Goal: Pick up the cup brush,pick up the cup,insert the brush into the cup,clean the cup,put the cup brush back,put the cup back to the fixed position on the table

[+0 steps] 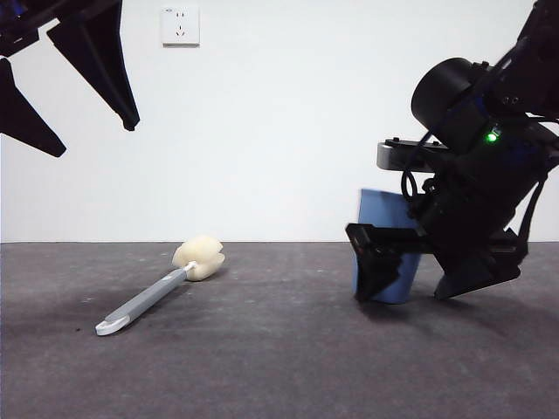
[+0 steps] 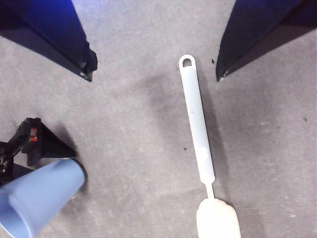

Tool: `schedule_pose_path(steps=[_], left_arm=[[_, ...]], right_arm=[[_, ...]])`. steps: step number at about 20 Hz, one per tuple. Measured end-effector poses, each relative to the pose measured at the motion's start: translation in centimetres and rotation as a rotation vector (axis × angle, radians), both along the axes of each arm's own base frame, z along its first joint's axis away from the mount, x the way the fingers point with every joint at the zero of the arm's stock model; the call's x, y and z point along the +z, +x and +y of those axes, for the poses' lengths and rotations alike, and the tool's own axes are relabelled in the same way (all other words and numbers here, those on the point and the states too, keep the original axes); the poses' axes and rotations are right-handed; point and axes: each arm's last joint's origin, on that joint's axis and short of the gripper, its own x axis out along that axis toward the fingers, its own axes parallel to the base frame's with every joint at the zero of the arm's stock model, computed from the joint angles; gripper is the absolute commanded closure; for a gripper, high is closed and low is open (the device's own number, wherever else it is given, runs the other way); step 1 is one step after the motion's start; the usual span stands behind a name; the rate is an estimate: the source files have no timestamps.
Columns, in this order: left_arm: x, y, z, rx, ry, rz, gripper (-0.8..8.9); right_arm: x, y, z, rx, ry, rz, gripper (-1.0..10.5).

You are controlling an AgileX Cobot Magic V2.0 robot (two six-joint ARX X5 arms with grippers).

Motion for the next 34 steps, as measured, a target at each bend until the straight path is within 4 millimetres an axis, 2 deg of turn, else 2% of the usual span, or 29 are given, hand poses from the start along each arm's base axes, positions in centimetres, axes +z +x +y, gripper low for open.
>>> schedule_pose_path(steps=[4, 8, 11, 15, 20, 21, 22, 23, 24, 25, 26, 34], left_arm=[[0.0, 0.0, 0.0, 0.000, 0.000, 0.000, 4.04], [0.0, 0.0, 0.0, 0.000, 0.000, 0.000, 4.04], [0.0, 0.0, 0.0, 0.000, 0.000, 0.000, 4.04], [-0.2, -0.2, 0.1, -0.025, 0.022, 0.023, 4.05], [-0.7, -1.0, 0.0, -0.181, 0.002, 0.117, 4.19], [-0.8, -1.2, 0.0, -0.214, -0.003, 0.144, 4.93], [-0.9, -1.4, 0.0, -0.242, -0.009, 0.165, 6.14], [-1.0, -1.5, 0.0, -0.264, -0.014, 0.177, 7.29], [-1.0, -1.6, 0.0, -0.284, -0.023, 0.188, 8.38], [-1.0, -1.7, 0.0, -0.299, -0.030, 0.191, 8.22], [-1.0, -1.7, 0.0, -0.310, -0.038, 0.195, 8.22], [-1.0, -1.7, -0.1, -0.334, -0.042, 0.190, 8.17]], right_arm=[[0.3, 0.0, 0.0, 0.003, 0.000, -0.007, 3.4], [3.3, -1.1, -0.5, 0.008, 0.018, -0.047, 3.4], [5.6, -3.3, -0.9, 0.054, 0.008, 0.010, 3.4], [9.3, -7.8, -1.9, 0.107, 0.012, 0.058, 3.5], [13.7, -13.1, -4.0, 0.178, 0.114, 0.070, 3.5], [14.7, -14.1, -4.6, 0.181, 0.129, 0.078, 3.8], [15.5, -15.0, -5.0, 0.189, 0.140, 0.095, 4.9], [16.0, -15.6, -5.4, 0.192, 0.145, 0.110, 6.3], [16.3, -16.2, -5.7, 0.196, 0.152, 0.131, 8.2], [16.4, -16.6, -5.9, 0.197, 0.149, 0.146, 9.8], [16.4, -16.8, -6.1, 0.194, 0.146, 0.157, 9.5], [16.4, -17.1, -6.2, 0.196, 0.157, 0.178, 9.5]])
